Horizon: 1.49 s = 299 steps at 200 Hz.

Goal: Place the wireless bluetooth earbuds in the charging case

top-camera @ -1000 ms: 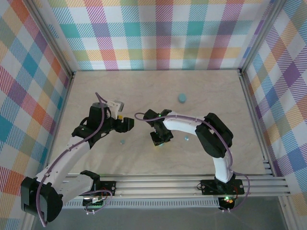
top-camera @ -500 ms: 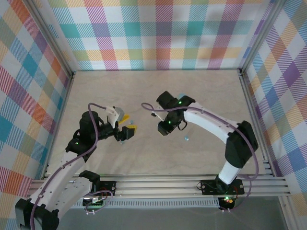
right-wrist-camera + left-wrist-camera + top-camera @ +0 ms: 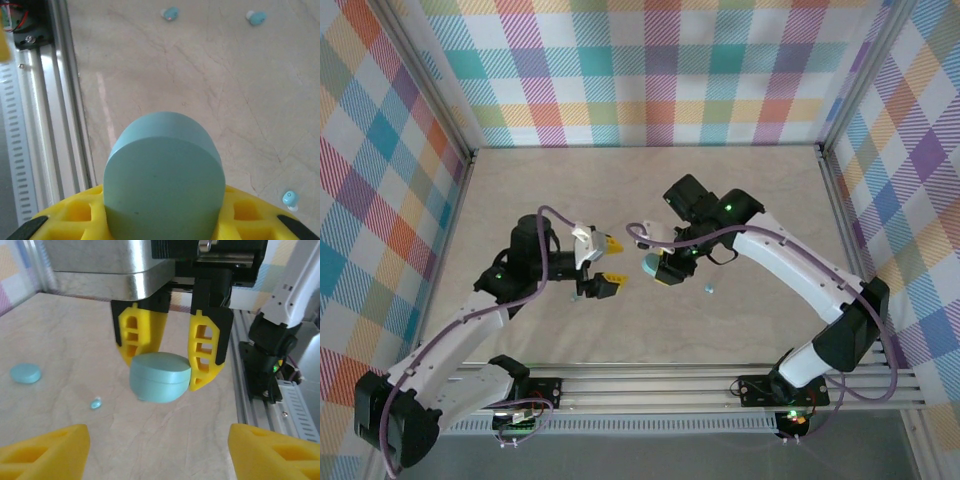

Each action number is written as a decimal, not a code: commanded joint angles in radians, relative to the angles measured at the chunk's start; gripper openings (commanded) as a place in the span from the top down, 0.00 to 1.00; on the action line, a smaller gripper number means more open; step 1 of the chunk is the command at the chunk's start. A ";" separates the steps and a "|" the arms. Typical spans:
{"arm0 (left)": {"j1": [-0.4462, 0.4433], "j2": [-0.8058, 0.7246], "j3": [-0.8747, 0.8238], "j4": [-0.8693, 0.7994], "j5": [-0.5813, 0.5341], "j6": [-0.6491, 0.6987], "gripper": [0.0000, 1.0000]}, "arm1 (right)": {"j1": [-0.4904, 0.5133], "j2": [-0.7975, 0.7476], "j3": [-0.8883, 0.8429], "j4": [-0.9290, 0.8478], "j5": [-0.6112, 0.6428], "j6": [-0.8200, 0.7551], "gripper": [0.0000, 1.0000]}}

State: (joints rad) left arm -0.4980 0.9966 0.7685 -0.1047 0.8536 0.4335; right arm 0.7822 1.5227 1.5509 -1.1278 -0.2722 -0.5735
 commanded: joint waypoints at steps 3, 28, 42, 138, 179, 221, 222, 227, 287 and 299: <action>-0.051 0.022 0.030 0.037 0.012 0.055 0.28 | 0.021 -0.017 0.037 -0.063 -0.055 -0.092 1.00; -0.075 0.041 0.035 0.079 0.018 0.043 0.28 | 0.038 -0.002 0.058 -0.082 -0.050 -0.110 1.00; -0.082 0.063 0.044 0.069 0.027 0.047 0.28 | 0.046 -0.001 0.067 -0.077 -0.051 -0.118 1.00; -0.083 0.126 0.073 0.079 0.115 0.021 0.38 | 0.066 0.004 0.074 -0.066 -0.056 -0.143 1.00; -0.084 0.138 0.087 0.050 0.138 0.031 0.38 | 0.068 0.001 0.077 -0.064 -0.062 -0.147 1.00; -0.088 0.147 0.092 0.016 0.150 0.050 0.35 | 0.068 -0.010 0.072 -0.063 -0.064 -0.151 1.00; -0.087 0.147 0.092 0.016 0.150 0.050 0.35 | 0.068 -0.010 0.072 -0.063 -0.064 -0.152 1.00; -0.089 0.147 0.094 0.014 0.151 0.050 0.35 | 0.068 -0.010 0.073 -0.063 -0.065 -0.152 1.00; -0.093 0.157 0.104 -0.013 0.156 0.063 0.36 | 0.068 -0.015 0.073 -0.065 -0.067 -0.153 1.00; -0.093 0.158 0.106 -0.015 0.156 0.065 0.37 | 0.068 -0.013 0.072 -0.066 -0.068 -0.154 1.00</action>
State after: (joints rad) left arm -0.5770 1.1511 0.8383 -0.1028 0.9798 0.4694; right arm 0.8448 1.5215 1.5990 -1.1828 -0.3008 -0.6971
